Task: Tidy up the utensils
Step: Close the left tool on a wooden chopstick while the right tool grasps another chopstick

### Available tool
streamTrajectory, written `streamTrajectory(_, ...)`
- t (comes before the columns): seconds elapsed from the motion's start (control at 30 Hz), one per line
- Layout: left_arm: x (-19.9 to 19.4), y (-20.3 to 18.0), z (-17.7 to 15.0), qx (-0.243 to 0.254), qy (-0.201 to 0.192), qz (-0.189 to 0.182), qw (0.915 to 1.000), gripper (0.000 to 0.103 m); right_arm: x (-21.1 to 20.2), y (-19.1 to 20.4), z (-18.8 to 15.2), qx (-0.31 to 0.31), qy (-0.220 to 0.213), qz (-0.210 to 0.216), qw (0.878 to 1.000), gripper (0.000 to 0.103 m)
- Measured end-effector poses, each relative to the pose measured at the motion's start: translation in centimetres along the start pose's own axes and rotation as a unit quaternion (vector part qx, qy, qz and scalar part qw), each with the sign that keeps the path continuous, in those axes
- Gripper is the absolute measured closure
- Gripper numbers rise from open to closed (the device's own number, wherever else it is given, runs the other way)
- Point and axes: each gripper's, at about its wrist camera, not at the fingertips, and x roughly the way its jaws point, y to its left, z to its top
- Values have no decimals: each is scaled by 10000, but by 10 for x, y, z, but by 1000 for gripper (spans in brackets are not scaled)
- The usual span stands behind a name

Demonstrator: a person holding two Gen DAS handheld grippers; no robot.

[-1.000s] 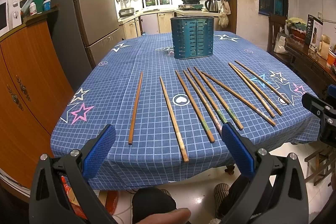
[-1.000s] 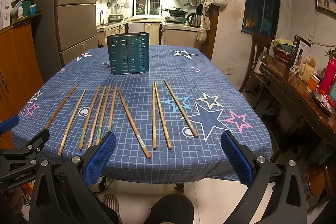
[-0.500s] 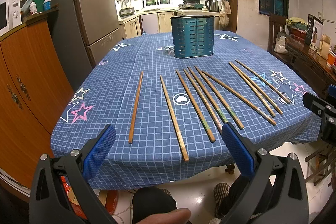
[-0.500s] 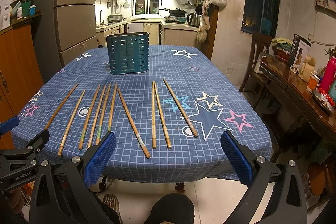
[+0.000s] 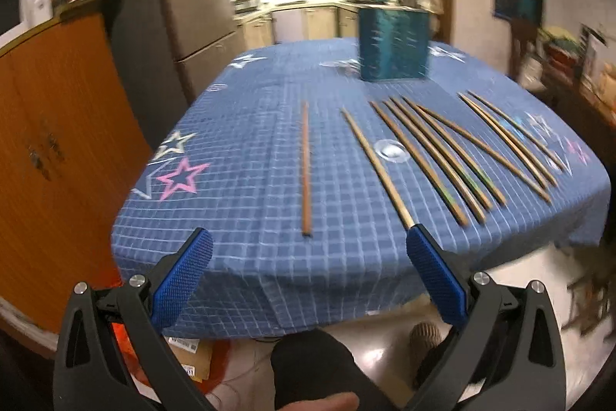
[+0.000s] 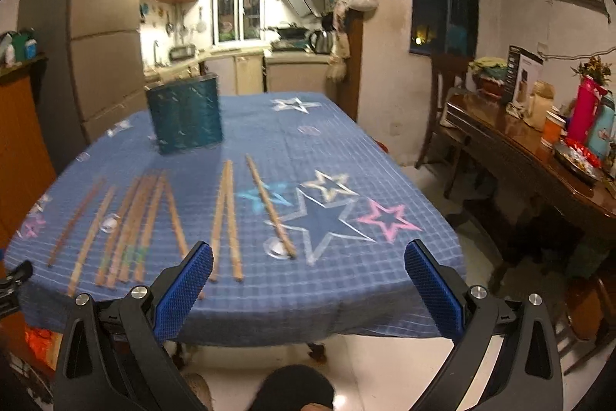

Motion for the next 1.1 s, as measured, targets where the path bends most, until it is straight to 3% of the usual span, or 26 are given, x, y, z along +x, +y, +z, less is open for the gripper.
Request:
streamTrajectory(0.1, 1, -1, -8, 158, -67, -145, 9997, 8, 6, -18, -7, 161, 115, -26, 9998, 3)
streamTrajectory(0.2, 13, 9, -12, -49, 89, -299, 9995, 26, 8, -31, -15, 311, 160, -3, 9994, 3)
streamTrajectory(0.33, 24, 24, -17, -198, 145, -202, 9995, 32, 13, -41, -25, 403, 260, 12, 9989, 3)
streamTrajectory(0.57, 36, 21, -17, -157, 187, -374, 9990, 55, 19, -40, -30, 246, 378, 66, 9990, 3)
streamTrajectory(0.7, 47, 14, -14, -134, 233, -471, 9985, 75, 19, -39, -27, 177, 389, 318, 9986, 3)
streamTrajectory(0.83, 53, 11, -11, -51, 139, -509, 9986, 84, 20, -36, -23, 143, 327, 476, 9982, 6)
streamTrajectory(0.93, 56, 6, -8, 45, 101, -562, 9984, 86, 26, -30, -23, 90, 384, 674, 9969, 15)
streamTrajectory(1.0, 57, 3, -8, 101, 49, -563, 9984, 86, 28, -22, -24, -79, 409, 809, 9959, 39)
streamTrajectory(1.1, 58, 3, -7, 35, -8, -609, 9981, 86, 32, -1, -26, -476, 439, 1119, 9916, 64)
